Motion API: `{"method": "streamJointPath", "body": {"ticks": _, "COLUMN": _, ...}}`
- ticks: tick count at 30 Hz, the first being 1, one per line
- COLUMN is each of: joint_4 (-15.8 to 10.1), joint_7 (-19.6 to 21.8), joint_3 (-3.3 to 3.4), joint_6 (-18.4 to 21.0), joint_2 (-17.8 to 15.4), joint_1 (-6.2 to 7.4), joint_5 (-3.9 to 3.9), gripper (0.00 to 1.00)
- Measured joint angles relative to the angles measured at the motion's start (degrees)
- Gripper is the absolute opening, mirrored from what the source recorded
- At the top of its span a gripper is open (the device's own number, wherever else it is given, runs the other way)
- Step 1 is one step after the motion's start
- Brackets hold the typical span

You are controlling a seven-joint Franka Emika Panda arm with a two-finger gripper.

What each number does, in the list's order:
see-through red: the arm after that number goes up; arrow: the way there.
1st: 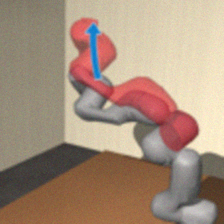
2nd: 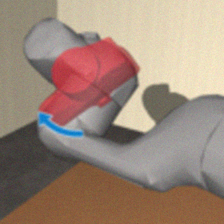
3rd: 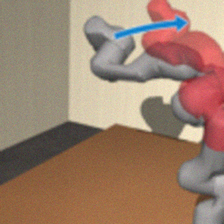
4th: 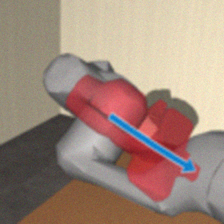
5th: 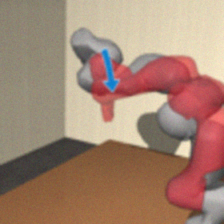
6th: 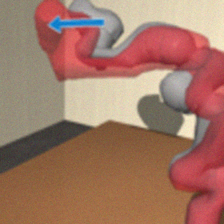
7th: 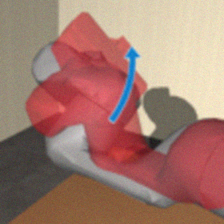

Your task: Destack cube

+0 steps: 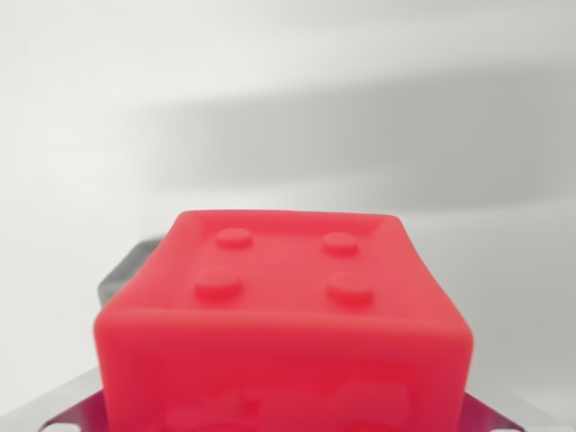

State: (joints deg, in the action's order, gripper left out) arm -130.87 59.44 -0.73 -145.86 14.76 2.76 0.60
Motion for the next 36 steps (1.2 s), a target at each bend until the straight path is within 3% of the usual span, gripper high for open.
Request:
{"method": "streamJointPath", "body": {"ticks": 28, "joint_4": 5.64, "joint_7": -0.65, "joint_3": 1.23, "joint_6": 2.88, "joint_2": 2.78, "joint_1": -3.76, "joint_5": -0.57, "gripper": 0.0}}
{"method": "streamJointPath", "body": {"ticks": 36, "joint_4": 5.87, "joint_7": -0.68, "joint_3": 1.21, "joint_6": 0.95, "joint_2": 5.42, "joint_1": -4.01, "joint_5": -0.58, "gripper": 0.0}}
